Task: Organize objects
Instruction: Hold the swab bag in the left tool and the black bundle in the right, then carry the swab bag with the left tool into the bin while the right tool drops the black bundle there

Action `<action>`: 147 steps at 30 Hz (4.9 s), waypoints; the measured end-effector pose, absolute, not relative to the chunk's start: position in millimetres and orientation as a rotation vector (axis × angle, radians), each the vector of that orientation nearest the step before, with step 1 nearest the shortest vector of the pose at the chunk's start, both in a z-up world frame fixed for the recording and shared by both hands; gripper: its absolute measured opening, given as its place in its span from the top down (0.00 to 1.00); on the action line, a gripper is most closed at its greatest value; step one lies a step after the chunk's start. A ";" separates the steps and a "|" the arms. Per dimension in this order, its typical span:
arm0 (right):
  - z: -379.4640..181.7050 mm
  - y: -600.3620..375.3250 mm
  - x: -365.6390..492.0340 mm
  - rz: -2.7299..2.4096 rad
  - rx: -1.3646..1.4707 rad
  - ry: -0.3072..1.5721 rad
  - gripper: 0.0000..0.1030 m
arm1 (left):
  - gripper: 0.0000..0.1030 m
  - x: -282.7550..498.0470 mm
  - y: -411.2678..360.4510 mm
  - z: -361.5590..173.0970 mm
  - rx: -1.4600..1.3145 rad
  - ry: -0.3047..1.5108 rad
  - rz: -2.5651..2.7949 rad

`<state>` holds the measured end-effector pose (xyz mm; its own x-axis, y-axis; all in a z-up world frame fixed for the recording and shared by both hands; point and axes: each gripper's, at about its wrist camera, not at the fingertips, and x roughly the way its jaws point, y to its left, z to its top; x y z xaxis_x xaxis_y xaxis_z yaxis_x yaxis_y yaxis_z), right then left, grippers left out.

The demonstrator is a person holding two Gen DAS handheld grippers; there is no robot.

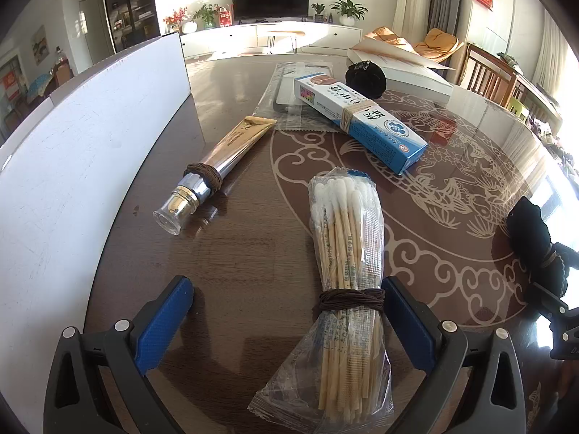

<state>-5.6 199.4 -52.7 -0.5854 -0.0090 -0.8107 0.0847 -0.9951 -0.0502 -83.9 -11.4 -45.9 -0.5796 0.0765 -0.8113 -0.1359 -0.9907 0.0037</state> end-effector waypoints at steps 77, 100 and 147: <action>-53.5 200.1 -7.1 -2.745 1.409 0.110 0.00 | 0.00 -84.3 -11.4 -46.4 -1.375 0.099 2.690; -54.3 203.5 -8.3 -2.717 1.408 0.057 0.00 | 0.00 -100.2 -5.2 -44.0 -1.646 0.097 2.553; 67.8 -194.9 -60.1 -2.190 1.003 0.211 0.18 | 0.27 -32.8 -297.7 35.9 -1.678 -0.154 3.066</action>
